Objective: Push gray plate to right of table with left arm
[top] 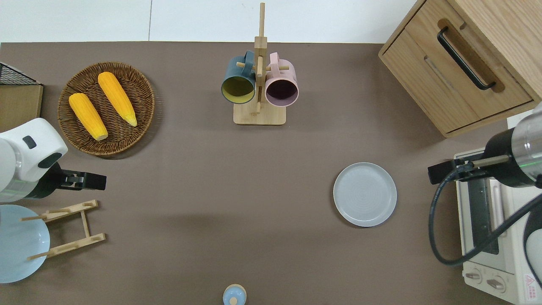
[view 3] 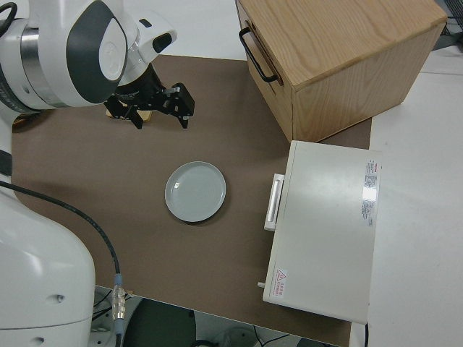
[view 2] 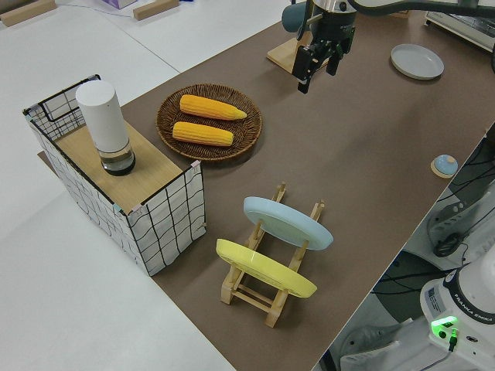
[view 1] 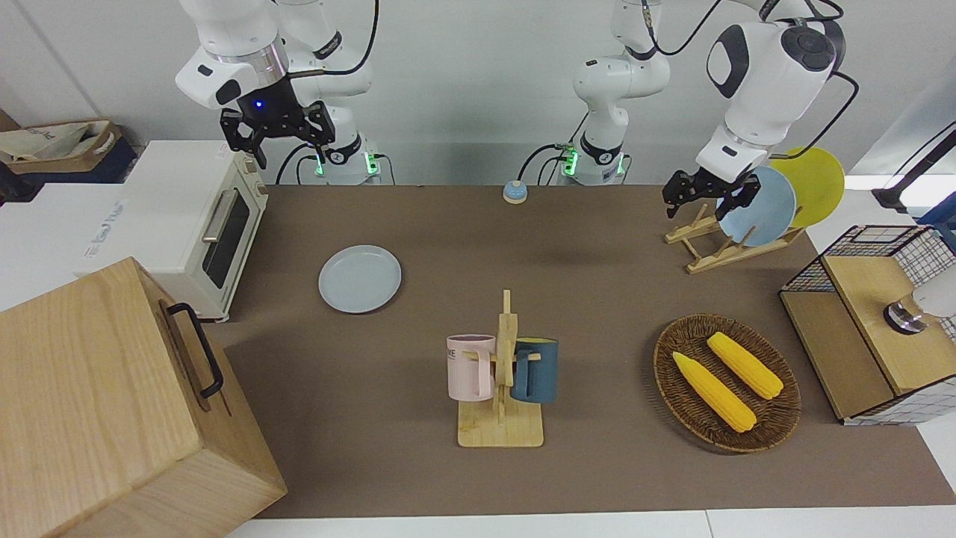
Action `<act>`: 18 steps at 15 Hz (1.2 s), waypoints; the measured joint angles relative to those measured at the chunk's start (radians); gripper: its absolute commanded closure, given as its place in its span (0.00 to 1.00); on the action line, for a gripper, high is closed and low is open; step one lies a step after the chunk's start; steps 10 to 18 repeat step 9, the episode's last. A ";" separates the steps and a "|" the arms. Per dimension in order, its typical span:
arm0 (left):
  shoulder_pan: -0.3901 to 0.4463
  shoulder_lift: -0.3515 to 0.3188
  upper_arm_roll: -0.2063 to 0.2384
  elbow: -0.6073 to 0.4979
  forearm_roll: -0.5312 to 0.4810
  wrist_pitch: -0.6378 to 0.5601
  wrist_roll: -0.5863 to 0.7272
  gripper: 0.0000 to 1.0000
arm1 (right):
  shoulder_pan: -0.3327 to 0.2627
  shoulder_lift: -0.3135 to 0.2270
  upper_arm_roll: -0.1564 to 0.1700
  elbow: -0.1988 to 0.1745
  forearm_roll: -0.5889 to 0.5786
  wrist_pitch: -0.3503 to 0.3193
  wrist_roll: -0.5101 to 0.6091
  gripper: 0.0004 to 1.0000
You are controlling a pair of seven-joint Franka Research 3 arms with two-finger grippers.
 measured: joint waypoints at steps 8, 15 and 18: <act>0.000 -0.036 0.001 -0.047 -0.025 0.033 0.001 0.00 | 0.000 0.000 0.000 0.000 0.000 0.000 0.000 0.02; 0.000 -0.036 0.002 -0.047 -0.025 0.033 0.001 0.00 | 0.000 0.000 0.000 0.000 0.000 0.000 0.000 0.02; 0.000 -0.036 0.002 -0.047 -0.025 0.033 0.001 0.00 | 0.000 0.000 0.000 0.000 0.000 0.000 0.000 0.02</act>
